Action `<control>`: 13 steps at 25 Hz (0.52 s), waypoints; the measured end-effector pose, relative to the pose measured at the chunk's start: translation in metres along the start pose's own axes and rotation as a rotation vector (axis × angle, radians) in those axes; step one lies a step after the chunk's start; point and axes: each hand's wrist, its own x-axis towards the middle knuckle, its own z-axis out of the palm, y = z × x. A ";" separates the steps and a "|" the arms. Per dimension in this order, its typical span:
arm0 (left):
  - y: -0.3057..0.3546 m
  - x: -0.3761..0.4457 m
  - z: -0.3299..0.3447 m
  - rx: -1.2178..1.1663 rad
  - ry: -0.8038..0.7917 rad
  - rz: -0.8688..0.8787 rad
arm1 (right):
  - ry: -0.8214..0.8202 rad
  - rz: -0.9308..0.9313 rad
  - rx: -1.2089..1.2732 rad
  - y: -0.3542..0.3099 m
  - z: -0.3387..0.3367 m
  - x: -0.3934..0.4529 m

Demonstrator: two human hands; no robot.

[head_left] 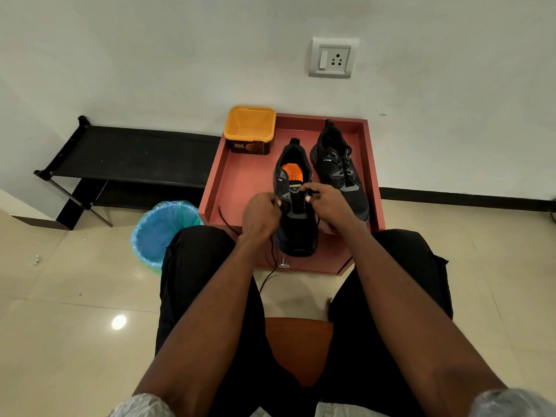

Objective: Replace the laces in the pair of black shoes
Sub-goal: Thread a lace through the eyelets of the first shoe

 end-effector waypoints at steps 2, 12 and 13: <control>0.001 0.000 -0.006 -0.065 0.177 -0.077 | 0.000 -0.003 0.005 0.000 -0.001 -0.001; 0.001 -0.010 -0.036 -0.141 0.407 -0.449 | -0.020 -0.003 -0.022 -0.001 -0.001 -0.006; 0.001 -0.012 -0.037 -0.097 0.377 -0.436 | 0.003 -0.032 -0.073 -0.002 0.000 -0.007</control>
